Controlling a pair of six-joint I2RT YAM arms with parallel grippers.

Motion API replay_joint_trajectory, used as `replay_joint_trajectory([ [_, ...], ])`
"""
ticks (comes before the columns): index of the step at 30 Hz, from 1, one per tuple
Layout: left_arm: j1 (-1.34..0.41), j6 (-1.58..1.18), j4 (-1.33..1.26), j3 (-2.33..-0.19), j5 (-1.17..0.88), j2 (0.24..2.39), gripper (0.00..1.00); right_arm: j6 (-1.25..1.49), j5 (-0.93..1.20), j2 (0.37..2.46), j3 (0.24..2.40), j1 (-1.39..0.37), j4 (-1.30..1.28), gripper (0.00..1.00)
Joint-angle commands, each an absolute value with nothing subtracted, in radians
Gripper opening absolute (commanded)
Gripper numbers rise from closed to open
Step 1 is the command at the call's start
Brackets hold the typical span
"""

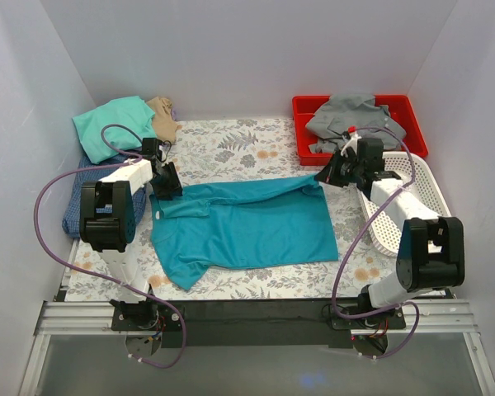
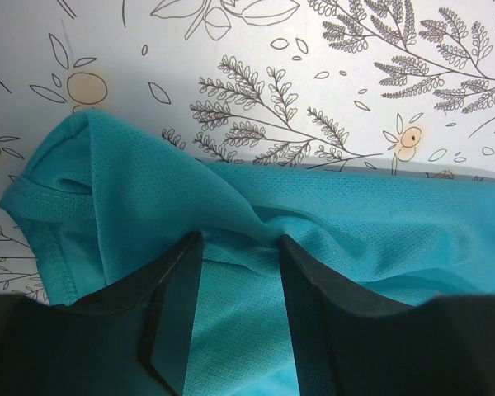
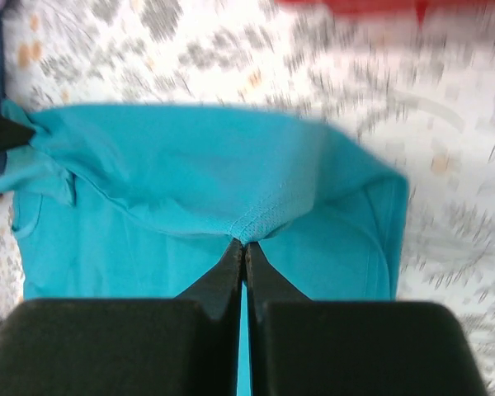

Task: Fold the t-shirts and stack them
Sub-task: Fold the tshirt

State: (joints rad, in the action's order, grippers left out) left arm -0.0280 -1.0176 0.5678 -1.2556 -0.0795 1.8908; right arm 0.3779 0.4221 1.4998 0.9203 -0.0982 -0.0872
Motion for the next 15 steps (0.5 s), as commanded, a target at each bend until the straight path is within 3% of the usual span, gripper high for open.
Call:
replay_joint_trajectory([
  [1, -0.025, -1.003, 0.609, -1.223, -0.072, 1.919, 0.41, 0.316, 0.397, 1.535, 1.043, -0.095, -0.081, 0.01],
  [10, -0.023, -1.000, 0.612, -1.223, -0.074, 1.931, 0.41, 0.233, 0.377, 1.689, 1.239, -0.094, -0.164, 0.01],
  [15, -0.025, -0.999, 0.614, -1.223, -0.078, 1.939, 0.40, 0.167, 0.243, 1.717, 1.319, -0.097, -0.238, 0.01],
])
